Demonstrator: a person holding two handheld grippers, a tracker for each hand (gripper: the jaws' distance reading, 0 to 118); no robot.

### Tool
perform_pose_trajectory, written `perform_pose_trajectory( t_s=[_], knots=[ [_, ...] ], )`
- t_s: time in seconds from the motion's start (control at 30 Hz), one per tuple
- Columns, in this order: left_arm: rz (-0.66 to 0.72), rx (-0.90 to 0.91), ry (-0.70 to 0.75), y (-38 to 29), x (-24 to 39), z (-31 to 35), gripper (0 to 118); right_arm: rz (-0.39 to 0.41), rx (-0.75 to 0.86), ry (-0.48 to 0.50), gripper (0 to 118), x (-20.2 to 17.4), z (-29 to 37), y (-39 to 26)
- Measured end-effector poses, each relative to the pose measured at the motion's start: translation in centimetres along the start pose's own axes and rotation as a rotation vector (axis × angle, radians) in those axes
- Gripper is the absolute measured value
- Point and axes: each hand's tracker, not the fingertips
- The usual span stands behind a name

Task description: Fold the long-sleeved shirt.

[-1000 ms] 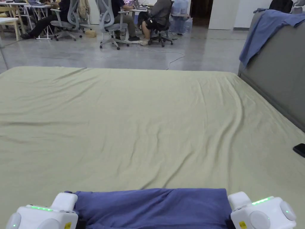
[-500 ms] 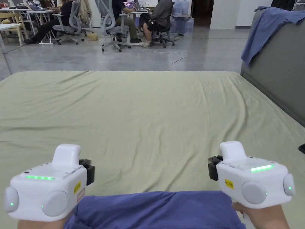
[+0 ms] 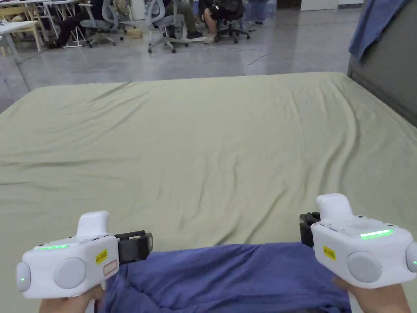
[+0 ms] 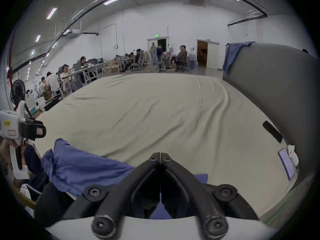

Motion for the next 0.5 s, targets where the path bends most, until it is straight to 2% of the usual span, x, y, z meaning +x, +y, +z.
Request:
perform_pose_trajectory(
  t_s=[0.13, 0.27, 0.3, 0.37, 0.4, 0.43, 0.5],
  knots=[
    [0.305, -0.074, -0.058, -0.1, -4.8, 0.0, 117, -0.012, -0.034, 0.016, 0, 0.2, -0.2, -0.1],
    [0.517, -0.179, -0.202, -2.1, -6.1, 1.0, 115, -0.026, -0.042, 0.026, 0, 0.4, -0.3, 0.1],
    [0.555, -0.232, -0.278, -2.6, -6.7, 1.0, 115, -0.032, -0.043, 0.028, 0, 0.5, -0.4, 0.1],
    [0.565, -0.262, -0.395, -4.3, -7.4, 0.1, 113, -0.040, -0.051, 0.033, 0, 0.6, -0.4, 0.1],
    [0.568, -0.308, -0.397, -5.0, -6.9, -0.3, 113, -0.047, -0.056, 0.034, 0, 0.7, -0.5, 0.1],
    [0.627, -0.370, -0.461, -5.8, -6.7, -0.7, 113, -0.057, -0.062, 0.036, 0, 0.9, -0.6, 0.0],
    [0.572, -0.292, -0.490, -5.9, -6.2, -0.8, 114, -0.078, -0.075, 0.038, 0, 1.1, -0.6, 0.0]
  ],
)
